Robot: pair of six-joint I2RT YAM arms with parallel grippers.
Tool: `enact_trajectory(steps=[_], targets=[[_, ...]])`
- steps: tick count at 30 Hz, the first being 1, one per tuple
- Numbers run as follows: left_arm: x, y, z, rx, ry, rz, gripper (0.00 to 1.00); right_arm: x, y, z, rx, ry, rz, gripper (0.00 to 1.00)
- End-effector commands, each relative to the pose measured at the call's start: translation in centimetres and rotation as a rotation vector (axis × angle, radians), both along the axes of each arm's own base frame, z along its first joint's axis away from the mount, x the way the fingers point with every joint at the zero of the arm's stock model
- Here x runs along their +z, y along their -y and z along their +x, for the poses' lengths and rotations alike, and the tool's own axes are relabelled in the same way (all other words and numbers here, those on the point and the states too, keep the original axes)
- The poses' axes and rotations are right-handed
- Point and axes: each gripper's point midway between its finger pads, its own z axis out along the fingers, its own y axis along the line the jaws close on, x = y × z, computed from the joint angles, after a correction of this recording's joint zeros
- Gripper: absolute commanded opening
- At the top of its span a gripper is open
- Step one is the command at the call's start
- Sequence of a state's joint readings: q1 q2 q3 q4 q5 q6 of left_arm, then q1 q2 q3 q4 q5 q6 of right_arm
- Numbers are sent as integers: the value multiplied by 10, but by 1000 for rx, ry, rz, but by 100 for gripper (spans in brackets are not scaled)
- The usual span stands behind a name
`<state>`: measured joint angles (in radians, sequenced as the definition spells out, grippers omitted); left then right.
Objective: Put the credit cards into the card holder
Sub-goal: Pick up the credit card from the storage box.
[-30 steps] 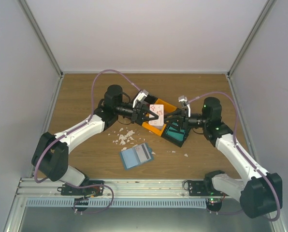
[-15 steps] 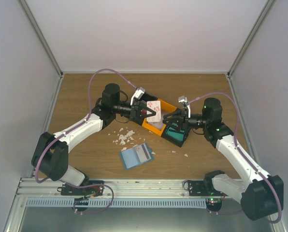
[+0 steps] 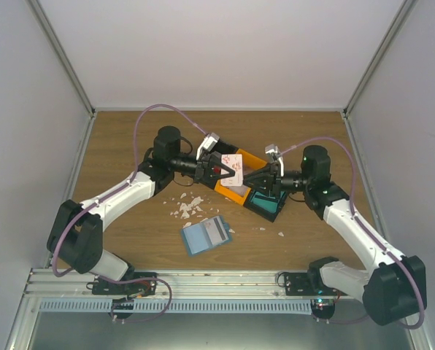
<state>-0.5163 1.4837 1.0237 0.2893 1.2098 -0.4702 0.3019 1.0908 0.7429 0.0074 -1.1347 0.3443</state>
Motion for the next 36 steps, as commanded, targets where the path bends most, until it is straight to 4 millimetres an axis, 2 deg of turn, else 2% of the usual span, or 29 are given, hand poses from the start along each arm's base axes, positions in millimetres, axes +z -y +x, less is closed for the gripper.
enact_trajectory(steps=[1,8,13,19,22,27,36], targets=[[15,-3,-14,-47,81,-46,0,8,-4,2,12,28,-1,25],[16,0,-18,-64,84,-48,0,3,-5,5,0,8,-21,25],[13,1,-10,-24,77,-31,0,6,-5,3,-3,24,-22,27],[7,-1,4,46,62,1,0,22,0,-7,-17,111,-3,46],[5,-1,5,49,56,4,0,29,1,-11,-14,142,8,51],[7,-2,2,33,58,-4,0,22,0,-8,-7,108,-2,50],[9,-2,-10,-16,69,-21,0,15,-4,-2,-5,71,-16,38]])
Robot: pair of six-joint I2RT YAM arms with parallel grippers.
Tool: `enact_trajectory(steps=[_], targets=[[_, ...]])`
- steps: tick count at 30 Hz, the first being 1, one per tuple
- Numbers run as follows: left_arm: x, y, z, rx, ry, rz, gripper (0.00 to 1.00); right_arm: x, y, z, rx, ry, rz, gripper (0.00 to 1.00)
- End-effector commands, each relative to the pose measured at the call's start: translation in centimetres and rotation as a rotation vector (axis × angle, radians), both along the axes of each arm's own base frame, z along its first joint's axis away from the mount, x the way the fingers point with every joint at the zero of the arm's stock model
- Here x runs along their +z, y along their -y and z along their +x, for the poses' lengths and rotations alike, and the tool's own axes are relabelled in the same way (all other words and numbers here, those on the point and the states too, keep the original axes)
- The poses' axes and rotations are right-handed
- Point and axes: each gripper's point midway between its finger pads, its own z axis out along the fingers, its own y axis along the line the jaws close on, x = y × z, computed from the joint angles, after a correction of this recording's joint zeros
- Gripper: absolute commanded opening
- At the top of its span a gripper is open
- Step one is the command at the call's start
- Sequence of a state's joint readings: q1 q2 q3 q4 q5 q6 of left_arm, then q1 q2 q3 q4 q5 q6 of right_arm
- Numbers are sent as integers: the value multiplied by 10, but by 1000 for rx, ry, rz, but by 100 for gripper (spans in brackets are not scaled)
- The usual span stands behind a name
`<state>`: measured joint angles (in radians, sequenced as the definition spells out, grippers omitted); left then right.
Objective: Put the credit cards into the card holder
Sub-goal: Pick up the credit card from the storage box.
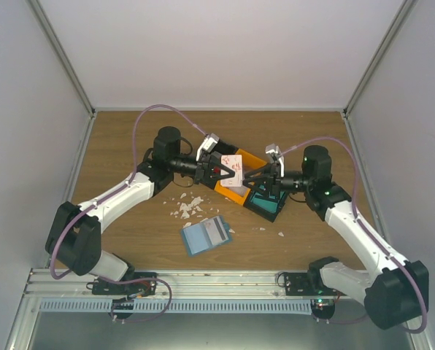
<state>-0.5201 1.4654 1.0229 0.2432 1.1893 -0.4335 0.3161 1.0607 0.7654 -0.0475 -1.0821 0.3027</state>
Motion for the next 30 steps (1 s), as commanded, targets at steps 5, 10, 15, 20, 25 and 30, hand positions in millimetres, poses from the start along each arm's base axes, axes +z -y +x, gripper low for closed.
enact_trajectory(steps=[5,10,15,20,25,30], targets=[[9,-1,-11,-41,57,-34,0,4,-5,2,17,7,-5,34],[10,1,-14,-57,59,-37,0,1,-5,4,10,-4,-14,31],[11,1,-16,-72,61,-41,0,-3,-6,8,-1,-17,-26,24],[12,2,-22,-103,53,-47,0,-5,-7,10,-3,-27,-31,19],[10,6,-24,-119,37,-48,0,-5,-8,11,-4,-30,-30,16],[5,12,-18,-103,3,-36,0,-2,-11,8,16,-34,-20,19]])
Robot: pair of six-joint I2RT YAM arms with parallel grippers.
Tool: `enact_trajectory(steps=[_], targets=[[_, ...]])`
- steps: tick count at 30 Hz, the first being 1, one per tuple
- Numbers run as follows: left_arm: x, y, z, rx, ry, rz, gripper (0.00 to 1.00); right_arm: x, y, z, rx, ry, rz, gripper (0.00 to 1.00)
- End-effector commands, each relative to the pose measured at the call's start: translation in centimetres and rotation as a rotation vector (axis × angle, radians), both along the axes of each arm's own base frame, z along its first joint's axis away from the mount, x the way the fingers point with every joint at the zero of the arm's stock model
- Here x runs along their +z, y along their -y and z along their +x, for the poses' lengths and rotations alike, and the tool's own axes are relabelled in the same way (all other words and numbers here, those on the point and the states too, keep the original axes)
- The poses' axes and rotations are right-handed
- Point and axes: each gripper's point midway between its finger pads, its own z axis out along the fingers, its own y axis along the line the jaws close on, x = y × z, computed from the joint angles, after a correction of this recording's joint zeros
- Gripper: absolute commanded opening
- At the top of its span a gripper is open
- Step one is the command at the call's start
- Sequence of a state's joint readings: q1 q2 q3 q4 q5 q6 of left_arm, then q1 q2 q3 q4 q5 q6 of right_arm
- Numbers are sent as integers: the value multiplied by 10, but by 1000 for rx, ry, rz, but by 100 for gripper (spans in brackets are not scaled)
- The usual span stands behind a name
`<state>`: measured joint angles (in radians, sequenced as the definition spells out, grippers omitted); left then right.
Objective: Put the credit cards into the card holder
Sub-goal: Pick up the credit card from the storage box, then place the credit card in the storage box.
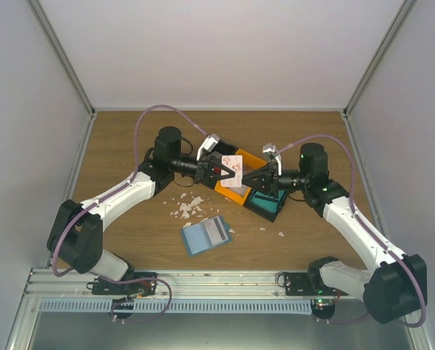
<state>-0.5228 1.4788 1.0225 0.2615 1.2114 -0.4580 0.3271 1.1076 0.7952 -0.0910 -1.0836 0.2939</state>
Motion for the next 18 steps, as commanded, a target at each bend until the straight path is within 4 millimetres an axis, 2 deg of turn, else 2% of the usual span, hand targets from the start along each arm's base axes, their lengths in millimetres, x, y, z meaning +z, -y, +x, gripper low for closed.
enact_trajectory(steps=[1,8,11,14,18], targets=[[6,12,-13,-72,15,-31,0,6,-8,4,6,10,1,20],[-6,19,1,-37,-48,-6,0,2,-15,11,2,-28,-10,19],[-11,21,7,-18,-75,9,0,1,-16,15,-10,-55,-3,13],[-20,23,17,9,-120,29,0,5,-18,18,-13,-80,27,2],[-38,24,34,50,-207,59,0,2,-19,29,-48,-131,37,1]])
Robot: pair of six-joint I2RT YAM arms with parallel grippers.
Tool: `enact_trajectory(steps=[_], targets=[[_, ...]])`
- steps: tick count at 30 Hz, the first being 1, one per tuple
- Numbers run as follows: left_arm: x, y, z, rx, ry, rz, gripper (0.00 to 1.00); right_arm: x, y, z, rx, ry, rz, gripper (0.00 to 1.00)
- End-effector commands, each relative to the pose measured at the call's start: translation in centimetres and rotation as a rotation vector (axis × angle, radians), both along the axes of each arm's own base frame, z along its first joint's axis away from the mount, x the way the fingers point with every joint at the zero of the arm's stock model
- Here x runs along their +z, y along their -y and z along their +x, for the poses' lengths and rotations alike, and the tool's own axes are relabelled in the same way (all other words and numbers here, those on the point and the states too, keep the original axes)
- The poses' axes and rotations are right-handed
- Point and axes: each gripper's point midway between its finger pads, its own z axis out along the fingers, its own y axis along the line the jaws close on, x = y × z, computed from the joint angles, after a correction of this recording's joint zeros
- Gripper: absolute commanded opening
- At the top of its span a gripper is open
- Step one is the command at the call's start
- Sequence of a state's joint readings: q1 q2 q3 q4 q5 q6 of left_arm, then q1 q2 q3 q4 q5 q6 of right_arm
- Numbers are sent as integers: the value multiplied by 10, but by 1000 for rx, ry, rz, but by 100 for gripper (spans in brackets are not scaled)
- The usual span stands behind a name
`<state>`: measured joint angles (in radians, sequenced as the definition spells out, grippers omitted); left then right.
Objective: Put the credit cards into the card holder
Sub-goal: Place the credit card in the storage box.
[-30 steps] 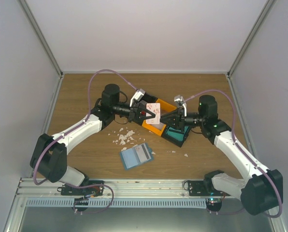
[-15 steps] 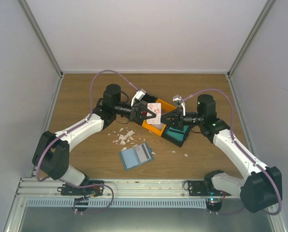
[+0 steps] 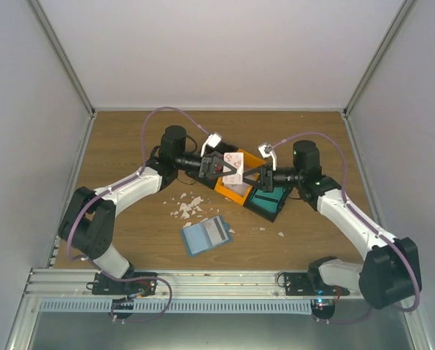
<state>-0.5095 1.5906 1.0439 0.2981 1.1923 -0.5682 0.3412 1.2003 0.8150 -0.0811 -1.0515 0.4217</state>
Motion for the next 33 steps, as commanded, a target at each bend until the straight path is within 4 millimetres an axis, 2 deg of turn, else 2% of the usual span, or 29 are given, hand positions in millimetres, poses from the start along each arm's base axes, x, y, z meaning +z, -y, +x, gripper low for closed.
enact_trajectory(steps=[1,5,11,15,18,21,33], targets=[[-13,15,12,17,-73,15,1,17,-10,16,-27,30,46,0],[-35,15,31,50,-150,48,5,-4,-4,33,-79,-66,34,0],[-57,14,44,63,-203,73,12,-26,11,54,-148,-178,42,0],[-76,10,57,89,-256,86,12,-41,24,66,-194,-256,46,0],[-94,11,64,93,-298,100,13,-52,31,72,-217,-292,51,1],[-103,10,65,94,-292,107,18,-62,38,76,-241,-317,46,1],[-133,8,80,124,-352,133,17,-89,61,91,-325,-373,20,1]])
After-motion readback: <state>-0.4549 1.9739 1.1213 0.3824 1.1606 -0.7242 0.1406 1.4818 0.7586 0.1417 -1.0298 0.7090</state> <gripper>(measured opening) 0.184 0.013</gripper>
